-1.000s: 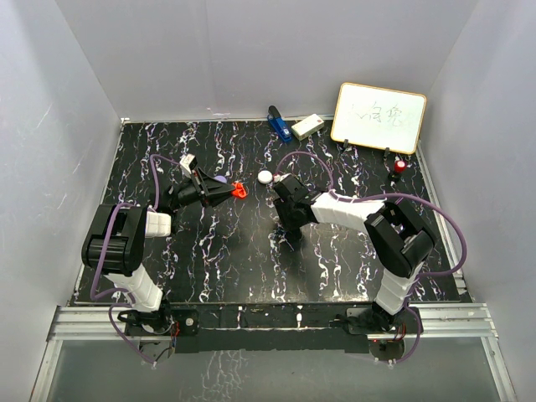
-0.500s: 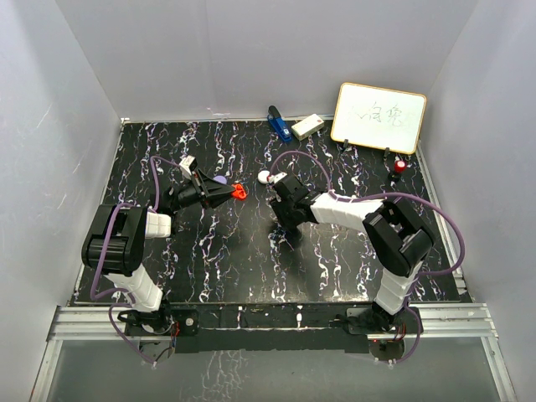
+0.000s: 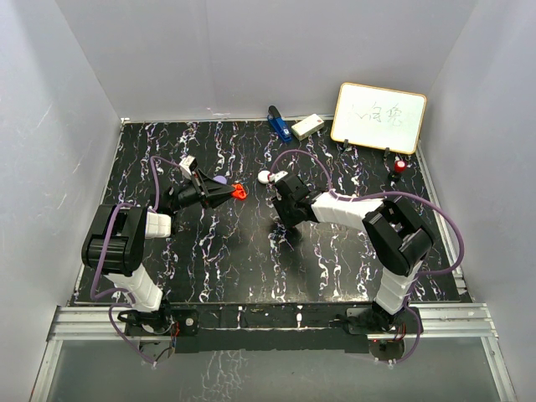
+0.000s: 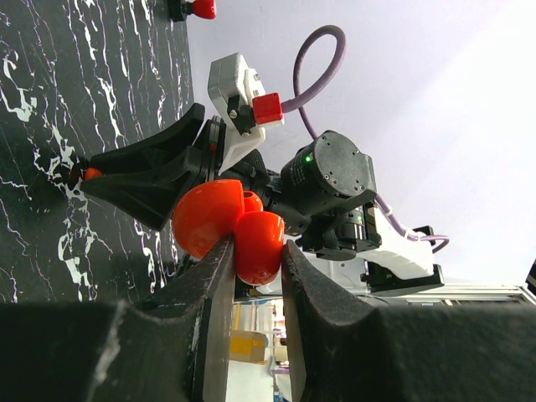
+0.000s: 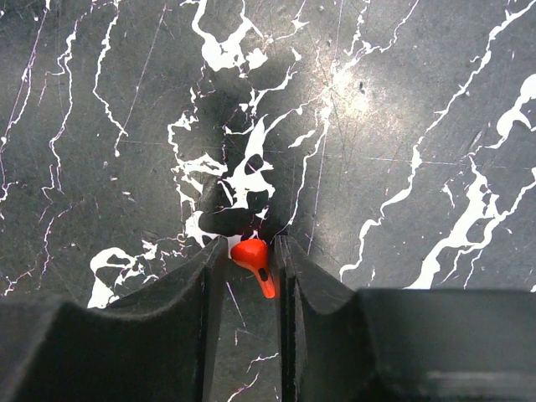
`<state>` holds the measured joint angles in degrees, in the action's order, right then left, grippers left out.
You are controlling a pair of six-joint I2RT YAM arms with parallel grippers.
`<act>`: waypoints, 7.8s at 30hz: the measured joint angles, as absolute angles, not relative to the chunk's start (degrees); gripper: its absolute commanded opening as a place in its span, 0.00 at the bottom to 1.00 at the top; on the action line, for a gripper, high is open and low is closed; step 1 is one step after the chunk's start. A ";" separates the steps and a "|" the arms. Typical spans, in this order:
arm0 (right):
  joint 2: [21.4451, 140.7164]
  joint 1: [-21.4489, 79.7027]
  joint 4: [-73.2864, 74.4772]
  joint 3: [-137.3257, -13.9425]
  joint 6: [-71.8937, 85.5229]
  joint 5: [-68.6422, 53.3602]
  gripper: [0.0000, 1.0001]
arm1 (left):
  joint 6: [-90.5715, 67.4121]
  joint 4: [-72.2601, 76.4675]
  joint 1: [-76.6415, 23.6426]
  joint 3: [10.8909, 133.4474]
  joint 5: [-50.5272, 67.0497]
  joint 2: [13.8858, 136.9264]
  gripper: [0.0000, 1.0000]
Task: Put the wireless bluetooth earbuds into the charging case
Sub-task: Pick up the earbud from the center of the board, then place the earbud in the charging case.
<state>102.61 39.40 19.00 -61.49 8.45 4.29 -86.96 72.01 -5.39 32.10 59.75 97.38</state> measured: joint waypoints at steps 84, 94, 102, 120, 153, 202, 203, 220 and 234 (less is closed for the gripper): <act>88.88 29.61 -63.99 -41.36 17.39 -34.48 0.00 | -91.81 73.30 -11.57 31.75 54.57 94.80 0.00; 90.89 29.61 -66.35 -41.36 16.99 -36.88 0.00 | -93.67 73.97 -12.82 31.94 54.02 95.20 0.00; 91.26 30.33 -66.92 -41.36 14.44 -37.28 0.00 | -94.21 73.45 -13.34 31.94 51.11 95.20 0.00; 93.30 32.42 -67.48 -41.36 11.66 -37.30 0.00 | -95.22 73.28 -14.33 31.92 48.84 95.20 0.00; 96.09 32.53 -68.20 -41.36 11.94 -37.32 0.00 | -95.64 73.23 -14.76 31.88 48.86 94.65 0.00; 97.65 32.58 -72.82 -41.34 12.45 -37.74 0.00 | -98.87 74.83 -14.87 31.09 48.88 93.86 0.00; 97.67 32.58 -72.99 -41.34 12.45 -37.93 0.00 | -98.94 74.87 -14.85 31.09 48.88 93.86 0.00; 98.00 32.58 -75.96 -40.58 12.36 -39.86 0.00 | -100.25 75.37 -14.87 31.20 49.04 94.08 0.00; 98.87 32.58 -78.32 -40.29 12.32 -38.76 0.00 | -100.40 75.44 -14.87 31.29 49.19 94.08 0.00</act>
<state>98.87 32.58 -78.32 -40.29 12.32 -38.76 -100.40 75.44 -14.87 31.29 49.19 94.08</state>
